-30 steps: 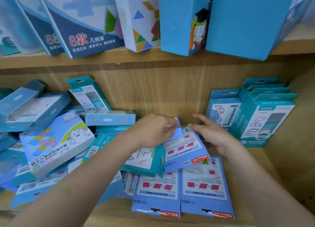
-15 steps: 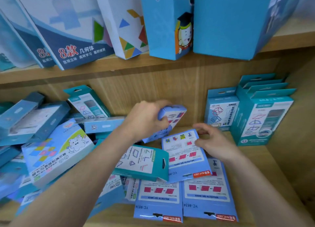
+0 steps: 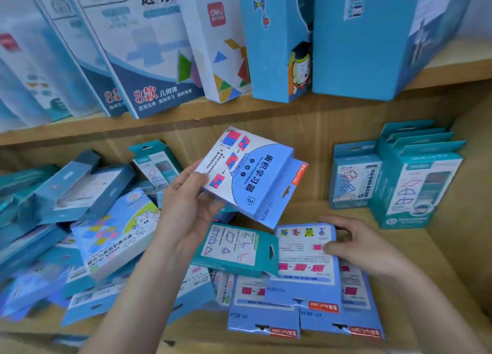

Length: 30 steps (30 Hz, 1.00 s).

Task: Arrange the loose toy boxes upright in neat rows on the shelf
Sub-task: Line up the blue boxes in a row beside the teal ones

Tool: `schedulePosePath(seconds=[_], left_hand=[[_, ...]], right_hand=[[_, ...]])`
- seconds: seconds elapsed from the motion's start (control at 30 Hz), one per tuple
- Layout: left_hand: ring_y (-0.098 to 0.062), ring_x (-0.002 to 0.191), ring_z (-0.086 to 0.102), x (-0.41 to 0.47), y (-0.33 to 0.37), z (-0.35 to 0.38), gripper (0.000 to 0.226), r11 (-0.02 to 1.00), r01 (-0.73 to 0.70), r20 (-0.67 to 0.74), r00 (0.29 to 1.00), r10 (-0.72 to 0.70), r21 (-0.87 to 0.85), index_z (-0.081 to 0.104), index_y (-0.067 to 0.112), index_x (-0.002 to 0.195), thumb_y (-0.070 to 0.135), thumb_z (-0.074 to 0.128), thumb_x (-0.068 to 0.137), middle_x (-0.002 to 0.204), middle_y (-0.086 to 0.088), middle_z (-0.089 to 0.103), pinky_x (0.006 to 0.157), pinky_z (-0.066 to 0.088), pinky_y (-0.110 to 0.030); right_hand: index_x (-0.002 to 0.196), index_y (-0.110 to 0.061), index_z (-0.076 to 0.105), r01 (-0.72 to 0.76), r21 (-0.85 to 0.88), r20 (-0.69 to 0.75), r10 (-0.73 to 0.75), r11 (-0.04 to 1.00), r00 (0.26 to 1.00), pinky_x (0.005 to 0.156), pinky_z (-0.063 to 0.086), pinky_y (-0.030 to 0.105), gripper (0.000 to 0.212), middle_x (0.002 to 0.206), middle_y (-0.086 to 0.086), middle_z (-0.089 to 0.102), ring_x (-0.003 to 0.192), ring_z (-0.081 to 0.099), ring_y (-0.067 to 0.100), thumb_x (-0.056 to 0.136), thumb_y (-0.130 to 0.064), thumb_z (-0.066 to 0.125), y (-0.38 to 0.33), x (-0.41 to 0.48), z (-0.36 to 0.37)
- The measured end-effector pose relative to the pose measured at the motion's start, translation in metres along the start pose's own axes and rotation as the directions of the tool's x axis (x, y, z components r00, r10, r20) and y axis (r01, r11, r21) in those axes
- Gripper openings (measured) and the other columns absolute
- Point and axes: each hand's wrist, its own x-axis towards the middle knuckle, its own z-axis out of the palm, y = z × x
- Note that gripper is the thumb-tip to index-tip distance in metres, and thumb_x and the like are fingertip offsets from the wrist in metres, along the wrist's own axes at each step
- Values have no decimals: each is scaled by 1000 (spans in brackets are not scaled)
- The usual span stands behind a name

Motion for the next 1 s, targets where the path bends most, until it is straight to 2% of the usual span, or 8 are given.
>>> schedulePosePath(seconds=[0.13,0.23,0.37,0.53,0.7,0.8,0.87,1.0], left_hand=[[-29,96,67,-18,-9,7,41,994,89,82,993,-83,-64,56,3,120,-9,37,85,111,-17,68,73,58,-45],[-28,95,69,-33,-20,17,37,988,134,108,986,-125,-82,59,1,111,-10,34,86,106,-15,71,81,56,-48],[-26,96,69,-49,-41,32,40,981,173,150,976,-159,-88,59,5,114,-12,35,86,108,-14,70,79,58,-40],[-26,100,67,-62,-62,35,56,989,147,247,958,-147,19,50,17,126,-17,37,84,114,-13,68,78,57,-37],[-25,92,66,-55,-60,20,75,981,24,199,978,-62,191,41,31,134,-21,49,80,97,-13,68,78,52,-40],[-26,94,68,-44,-47,13,61,942,-65,205,979,-4,330,50,31,126,-13,54,83,92,-8,66,88,52,-43],[-22,93,68,-35,-39,8,50,874,-130,240,971,16,468,58,29,117,-11,51,87,93,-7,62,91,52,-43],[-9,81,64,-16,-28,3,40,672,-323,330,936,123,666,63,26,106,-7,52,87,90,-1,62,83,52,-30]], right_hand=[[124,-17,56,39,-121,-28,-43,992,999,76,44,4,51,110,-7,63,91,61,2,79,4,66,1,-24,-3],[123,-24,59,174,-253,-173,-221,952,960,89,34,5,44,120,-11,58,112,53,3,82,-19,71,-3,-39,-6],[127,-36,53,199,384,-93,-177,901,980,89,48,28,72,117,-8,68,108,63,8,63,-66,70,-28,-62,-7],[123,-28,53,291,469,-271,-178,834,946,66,53,27,52,98,2,74,82,69,15,74,-21,70,-49,-70,5],[121,-29,52,354,392,-295,-249,849,923,74,58,36,53,99,1,74,89,71,20,77,-6,70,-56,-80,-7],[114,-32,55,401,232,-314,-322,886,893,73,58,28,49,99,-4,74,90,71,14,80,1,69,-66,-77,-17],[111,-34,57,402,-87,-340,-407,911,848,79,56,32,45,101,-11,71,93,67,10,80,-5,71,-74,-68,-28],[117,-37,52,223,-655,-254,-488,722,835,82,47,38,42,108,-6,67,101,58,25,81,-25,70,-97,-37,-39]])
